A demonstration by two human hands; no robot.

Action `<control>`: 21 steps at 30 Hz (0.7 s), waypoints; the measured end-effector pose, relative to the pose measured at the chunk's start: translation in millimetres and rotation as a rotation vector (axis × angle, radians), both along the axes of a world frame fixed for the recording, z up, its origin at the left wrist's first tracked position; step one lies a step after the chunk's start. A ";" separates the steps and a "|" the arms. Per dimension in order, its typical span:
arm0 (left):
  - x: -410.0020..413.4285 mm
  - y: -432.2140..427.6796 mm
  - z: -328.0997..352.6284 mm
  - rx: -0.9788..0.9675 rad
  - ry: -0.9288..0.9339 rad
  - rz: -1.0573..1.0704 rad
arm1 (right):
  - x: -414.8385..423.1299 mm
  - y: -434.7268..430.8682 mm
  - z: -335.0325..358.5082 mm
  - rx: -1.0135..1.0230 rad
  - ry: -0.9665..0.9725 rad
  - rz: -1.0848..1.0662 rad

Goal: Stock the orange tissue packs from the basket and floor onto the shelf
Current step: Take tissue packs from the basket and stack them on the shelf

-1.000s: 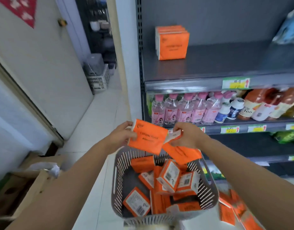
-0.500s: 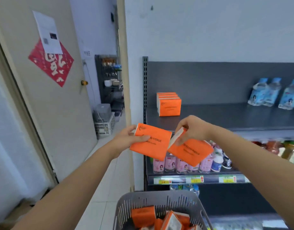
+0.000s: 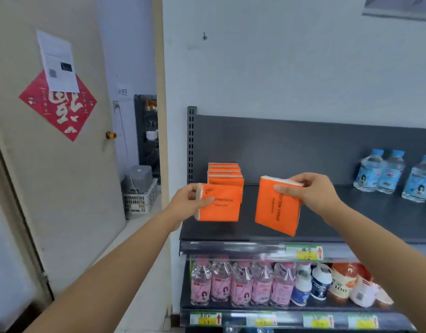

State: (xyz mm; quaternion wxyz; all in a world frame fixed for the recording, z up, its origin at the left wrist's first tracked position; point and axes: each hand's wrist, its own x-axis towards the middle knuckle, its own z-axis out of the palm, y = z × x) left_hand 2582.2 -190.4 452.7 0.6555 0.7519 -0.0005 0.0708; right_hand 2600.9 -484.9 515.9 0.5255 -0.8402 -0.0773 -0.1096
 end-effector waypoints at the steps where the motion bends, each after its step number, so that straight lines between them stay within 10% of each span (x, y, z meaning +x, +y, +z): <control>1: 10.8 -3.6 -4.0 0.013 0.013 0.007 | 7.9 -5.1 -2.3 0.000 0.004 -0.010; 21: 74.2 -19.6 -34.2 0.454 -0.185 0.231 | 72.8 16.2 -13.6 0.006 0.208 0.247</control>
